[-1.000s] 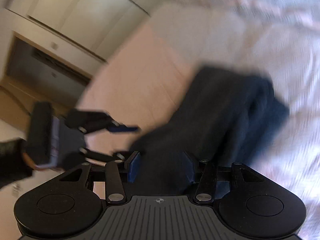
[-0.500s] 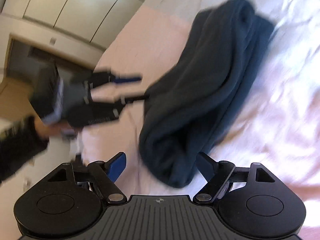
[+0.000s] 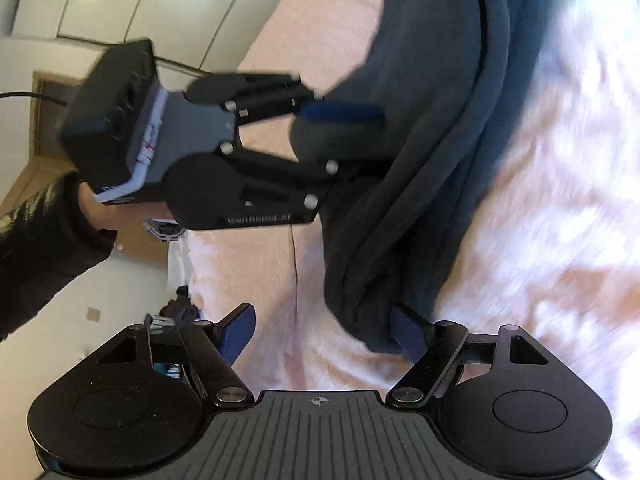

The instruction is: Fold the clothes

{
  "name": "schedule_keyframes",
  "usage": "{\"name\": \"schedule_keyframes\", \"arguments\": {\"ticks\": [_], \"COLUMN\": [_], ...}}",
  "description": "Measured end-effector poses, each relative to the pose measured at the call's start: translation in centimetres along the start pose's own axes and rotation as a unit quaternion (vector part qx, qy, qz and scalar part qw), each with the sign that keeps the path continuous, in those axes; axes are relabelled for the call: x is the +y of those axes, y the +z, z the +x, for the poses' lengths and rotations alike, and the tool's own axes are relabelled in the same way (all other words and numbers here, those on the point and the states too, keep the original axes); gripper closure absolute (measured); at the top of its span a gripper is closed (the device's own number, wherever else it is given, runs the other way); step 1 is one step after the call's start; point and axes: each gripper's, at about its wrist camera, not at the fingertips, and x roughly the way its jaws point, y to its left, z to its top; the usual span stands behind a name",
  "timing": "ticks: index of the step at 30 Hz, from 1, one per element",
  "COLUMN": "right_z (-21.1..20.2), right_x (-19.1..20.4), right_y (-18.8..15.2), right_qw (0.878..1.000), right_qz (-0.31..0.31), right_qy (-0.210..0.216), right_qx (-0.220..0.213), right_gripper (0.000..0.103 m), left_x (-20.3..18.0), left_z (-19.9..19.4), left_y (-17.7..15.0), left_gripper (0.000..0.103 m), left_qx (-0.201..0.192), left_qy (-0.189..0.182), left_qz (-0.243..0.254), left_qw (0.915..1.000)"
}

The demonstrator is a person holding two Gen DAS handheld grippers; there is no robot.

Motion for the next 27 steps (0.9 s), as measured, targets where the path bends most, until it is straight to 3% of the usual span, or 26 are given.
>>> {"name": "schedule_keyframes", "arguments": {"ticks": [5, 11, 12, 15, 17, 18, 19, 20, 24, 27], "right_z": [-2.8, -0.5, 0.2, 2.2, 2.7, 3.0, 3.1, 2.7, -1.1, -5.0], "right_x": [-1.5, -4.7, -5.3, -6.4, -6.9, -6.9, -6.6, -6.6, -6.8, -7.5], "right_y": [1.9, 4.6, 5.0, 5.6, 5.8, 5.8, 6.2, 6.4, 7.8, 9.6], "right_qw": [0.998, 0.989, 0.987, 0.982, 0.981, 0.981, 0.981, 0.981, 0.984, 0.988], "right_qz": [0.033, 0.081, 0.091, 0.122, 0.129, 0.128, 0.131, 0.138, 0.137, 0.110], "right_qy": [-0.023, -0.053, -0.057, -0.056, -0.058, -0.059, -0.064, -0.065, -0.073, -0.098], "right_qx": [-0.055, -0.112, -0.117, -0.132, -0.133, -0.130, -0.126, -0.119, -0.087, -0.048], "right_gripper": [0.024, 0.024, 0.024, 0.024, 0.025, 0.027, 0.059, 0.073, 0.084, 0.085], "left_x": [0.7, -1.9, -2.8, -4.5, -4.9, -5.0, -5.1, -5.2, -5.0, -5.0], "left_z": [-3.7, -3.3, -2.6, -1.6, -1.6, -1.7, -1.8, -2.0, -3.7, -5.2], "left_y": [-2.3, -5.4, -6.0, -7.3, -7.9, -8.2, -8.4, -8.7, -8.3, -7.3], "left_gripper": [0.065, 0.064, 0.063, 0.056, 0.051, 0.048, 0.046, 0.046, 0.046, 0.045], "left_qx": [0.004, 0.040, 0.045, 0.039, 0.033, 0.030, 0.029, 0.027, 0.012, -0.008], "left_qy": [0.054, 0.079, 0.081, 0.112, 0.125, 0.134, 0.142, 0.150, 0.146, 0.137], "left_qz": [-0.047, 0.002, 0.029, 0.088, 0.099, 0.107, 0.116, 0.124, 0.118, 0.115], "left_qw": [0.9974, 0.9961, 0.9953, 0.9891, 0.9866, 0.9847, 0.9827, 0.9806, 0.9821, 0.9838]}}
